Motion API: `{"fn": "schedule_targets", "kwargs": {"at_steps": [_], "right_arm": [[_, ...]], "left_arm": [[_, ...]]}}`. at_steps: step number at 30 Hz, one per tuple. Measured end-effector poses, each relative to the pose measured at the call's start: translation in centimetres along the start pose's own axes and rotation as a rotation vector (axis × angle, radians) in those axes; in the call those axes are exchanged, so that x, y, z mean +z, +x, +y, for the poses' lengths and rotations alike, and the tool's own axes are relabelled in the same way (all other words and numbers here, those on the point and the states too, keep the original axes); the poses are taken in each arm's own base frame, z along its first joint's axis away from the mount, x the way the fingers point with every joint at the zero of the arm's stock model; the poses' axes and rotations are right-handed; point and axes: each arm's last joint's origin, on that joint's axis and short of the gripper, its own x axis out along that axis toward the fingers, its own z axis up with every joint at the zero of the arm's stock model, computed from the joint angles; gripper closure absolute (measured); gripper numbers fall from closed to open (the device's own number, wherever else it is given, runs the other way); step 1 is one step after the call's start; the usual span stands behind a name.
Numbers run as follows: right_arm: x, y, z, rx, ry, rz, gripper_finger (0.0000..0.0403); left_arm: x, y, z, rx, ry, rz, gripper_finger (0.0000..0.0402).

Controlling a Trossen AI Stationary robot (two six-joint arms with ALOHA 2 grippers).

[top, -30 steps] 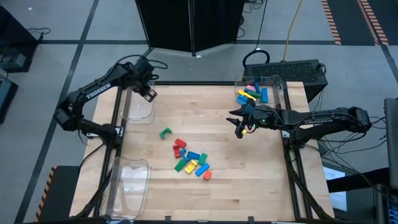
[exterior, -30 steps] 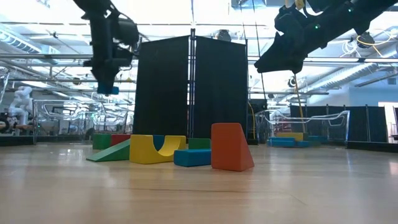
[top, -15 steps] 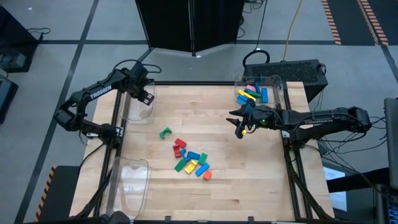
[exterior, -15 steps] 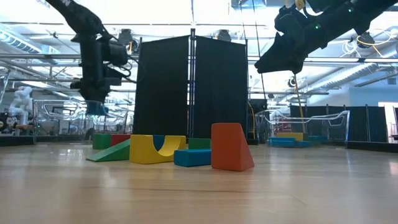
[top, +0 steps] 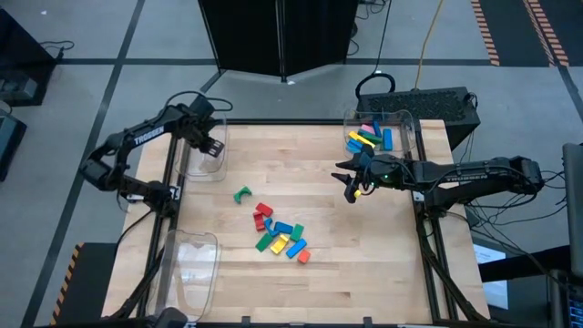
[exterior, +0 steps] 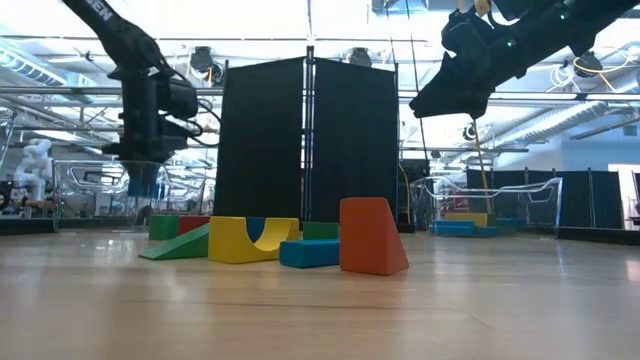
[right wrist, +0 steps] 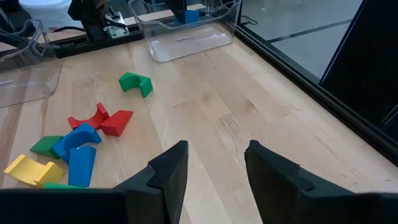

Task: Sort blocks by size
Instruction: Put the blue triangle block into the top left transparent bin, then put the orange triangle block into the top left transparent bin

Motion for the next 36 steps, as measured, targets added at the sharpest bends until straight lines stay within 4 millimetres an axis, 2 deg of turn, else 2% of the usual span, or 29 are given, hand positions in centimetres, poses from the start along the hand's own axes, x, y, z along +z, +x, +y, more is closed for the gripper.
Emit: {"fn": "schedule_targets", "kwargs": {"at_steps": [11, 19, 29, 36], "right_arm": [[0.0, 0.0, 0.0, 0.0, 0.001, -0.001, 0.025], [0.0, 0.0, 0.0, 0.0, 0.001, -0.001, 0.025], [0.0, 0.0, 0.0, 0.0, 0.001, -0.001, 0.025], [0.0, 0.0, 0.0, 0.0, 0.0, 0.0, 0.025]], "left_arm": [[0.6, 2.1, 0.0, 0.002, -0.024, 0.075, 0.0297], [0.9, 2.4, 0.0, 0.001, 0.005, 0.065, 0.0294], [0.9, 2.4, 0.0, 0.001, 0.009, 0.064, 0.021], [0.5, 2.1, 0.0, -0.007, 0.047, 0.105, 0.0195]]}}
